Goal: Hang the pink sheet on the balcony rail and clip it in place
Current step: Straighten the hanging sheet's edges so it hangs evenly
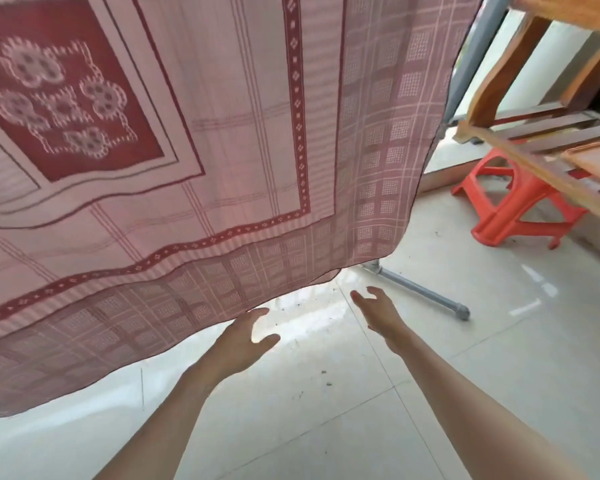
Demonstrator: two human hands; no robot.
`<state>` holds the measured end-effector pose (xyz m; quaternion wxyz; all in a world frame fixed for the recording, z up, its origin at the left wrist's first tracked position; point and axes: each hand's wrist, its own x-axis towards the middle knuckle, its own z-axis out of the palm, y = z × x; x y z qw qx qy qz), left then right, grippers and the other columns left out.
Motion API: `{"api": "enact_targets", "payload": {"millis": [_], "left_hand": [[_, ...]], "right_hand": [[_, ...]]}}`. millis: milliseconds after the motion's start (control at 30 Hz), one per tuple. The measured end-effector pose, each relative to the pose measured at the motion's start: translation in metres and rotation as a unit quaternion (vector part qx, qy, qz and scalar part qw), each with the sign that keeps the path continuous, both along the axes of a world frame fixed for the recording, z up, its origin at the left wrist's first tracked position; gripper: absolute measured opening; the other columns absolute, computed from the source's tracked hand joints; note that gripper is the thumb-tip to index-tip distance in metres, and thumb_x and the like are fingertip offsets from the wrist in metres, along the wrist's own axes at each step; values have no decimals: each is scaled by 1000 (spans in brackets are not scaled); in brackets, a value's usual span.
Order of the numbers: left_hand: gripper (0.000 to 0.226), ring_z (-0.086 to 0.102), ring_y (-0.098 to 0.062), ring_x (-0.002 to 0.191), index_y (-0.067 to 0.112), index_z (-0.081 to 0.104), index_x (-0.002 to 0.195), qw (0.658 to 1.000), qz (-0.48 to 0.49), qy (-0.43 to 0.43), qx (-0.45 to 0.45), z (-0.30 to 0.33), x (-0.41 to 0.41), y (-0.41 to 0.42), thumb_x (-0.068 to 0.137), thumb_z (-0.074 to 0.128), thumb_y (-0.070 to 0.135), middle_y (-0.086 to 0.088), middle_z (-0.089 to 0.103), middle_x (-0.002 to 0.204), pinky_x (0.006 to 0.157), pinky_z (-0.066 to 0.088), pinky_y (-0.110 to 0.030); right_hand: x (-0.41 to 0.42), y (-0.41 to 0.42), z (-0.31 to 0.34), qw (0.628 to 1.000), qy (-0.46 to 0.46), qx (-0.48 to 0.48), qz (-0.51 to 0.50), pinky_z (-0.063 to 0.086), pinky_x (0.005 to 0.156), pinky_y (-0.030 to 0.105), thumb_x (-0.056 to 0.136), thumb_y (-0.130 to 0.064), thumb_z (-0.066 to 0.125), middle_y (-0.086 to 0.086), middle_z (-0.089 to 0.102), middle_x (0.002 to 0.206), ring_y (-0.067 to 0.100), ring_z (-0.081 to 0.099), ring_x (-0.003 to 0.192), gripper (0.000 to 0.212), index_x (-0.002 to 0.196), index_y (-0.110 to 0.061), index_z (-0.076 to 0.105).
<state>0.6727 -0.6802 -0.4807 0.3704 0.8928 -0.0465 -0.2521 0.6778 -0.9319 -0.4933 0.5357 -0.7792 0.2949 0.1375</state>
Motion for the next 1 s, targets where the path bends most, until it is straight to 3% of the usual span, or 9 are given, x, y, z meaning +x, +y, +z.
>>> {"api": "enact_targets", "payload": {"millis": [100, 200, 333, 500, 733, 1000], "left_hand": [[61, 30, -17, 136, 24, 28, 143, 982, -107, -124, 98, 95, 6, -2, 90, 48, 47, 4, 30, 149, 111, 25, -32], [64, 21, -21, 140, 29, 23, 145, 964, -146, -163, 148, 205, 11, -16, 89, 44, 52, 3, 22, 152, 113, 21, -41], [78, 25, -23, 138, 23, 34, 141, 951, -132, -234, 150, 357, 2, -51, 77, 24, 67, -2, 33, 148, 111, 20, -38], [59, 18, -18, 139, 23, 26, 144, 971, -73, -207, 96, 488, -23, -102, 93, 44, 46, 0, 25, 151, 112, 13, -32], [53, 25, -17, 137, 22, 29, 144, 972, -59, -223, 54, 537, -28, -170, 95, 46, 33, 0, 28, 150, 110, 16, -25], [49, 28, -15, 134, 19, 32, 142, 969, -23, -240, 44, 547, 36, -228, 96, 44, 27, 2, 32, 146, 104, 20, -22]], "right_hand": [[-13, -7, 97, 981, -34, -135, 138, 32, 104, 32, 92, -39, 52, 9, 40, 146, 23, 39, 133, 68, 147, -12, 23], [-21, -16, 216, 953, -86, -209, 199, 33, 105, 33, 91, -37, 55, 7, 39, 147, 24, 38, 134, 67, 147, -16, 24], [-36, -34, 377, 935, -152, -232, 221, 36, 104, 35, 91, -36, 57, 6, 43, 144, 22, 42, 130, 66, 146, -18, 27], [-60, -76, 517, 933, -189, -208, 224, 25, 105, 22, 91, -36, 55, 1, 35, 149, 16, 32, 136, 65, 147, -20, 25], [-46, -146, 596, 929, -198, -209, 234, 21, 105, 19, 92, -34, 54, -2, 33, 150, 12, 29, 137, 64, 147, -21, 23], [-2, -218, 598, 937, -203, -183, 219, 24, 105, 21, 93, -37, 53, -8, 31, 151, 8, 29, 137, 62, 147, -25, 25]]}}
